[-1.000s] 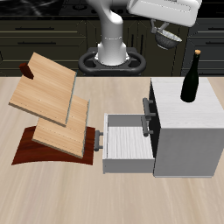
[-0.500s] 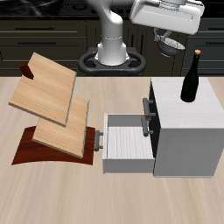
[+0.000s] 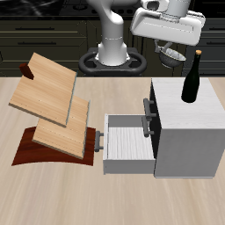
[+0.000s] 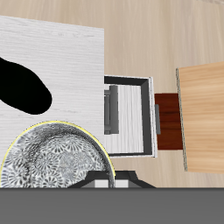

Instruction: Place the bowl on top of the cabinet

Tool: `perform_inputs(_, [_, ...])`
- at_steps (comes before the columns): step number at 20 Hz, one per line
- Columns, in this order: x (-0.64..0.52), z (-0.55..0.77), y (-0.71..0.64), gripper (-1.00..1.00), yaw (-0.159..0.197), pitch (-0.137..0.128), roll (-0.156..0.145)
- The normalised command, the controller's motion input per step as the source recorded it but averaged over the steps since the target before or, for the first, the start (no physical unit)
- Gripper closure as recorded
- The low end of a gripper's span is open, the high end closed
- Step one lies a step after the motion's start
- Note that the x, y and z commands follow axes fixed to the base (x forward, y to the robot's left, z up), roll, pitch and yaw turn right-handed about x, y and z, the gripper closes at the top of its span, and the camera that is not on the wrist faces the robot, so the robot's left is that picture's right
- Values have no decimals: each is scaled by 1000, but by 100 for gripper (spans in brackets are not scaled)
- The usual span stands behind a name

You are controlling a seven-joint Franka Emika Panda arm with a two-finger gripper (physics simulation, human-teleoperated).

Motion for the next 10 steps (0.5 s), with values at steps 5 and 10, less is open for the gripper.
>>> perform_inputs(5, [171, -207, 39, 100, 1, 11, 4])
perform_inputs(10, [115, -254, 70, 100, 10, 33, 4])
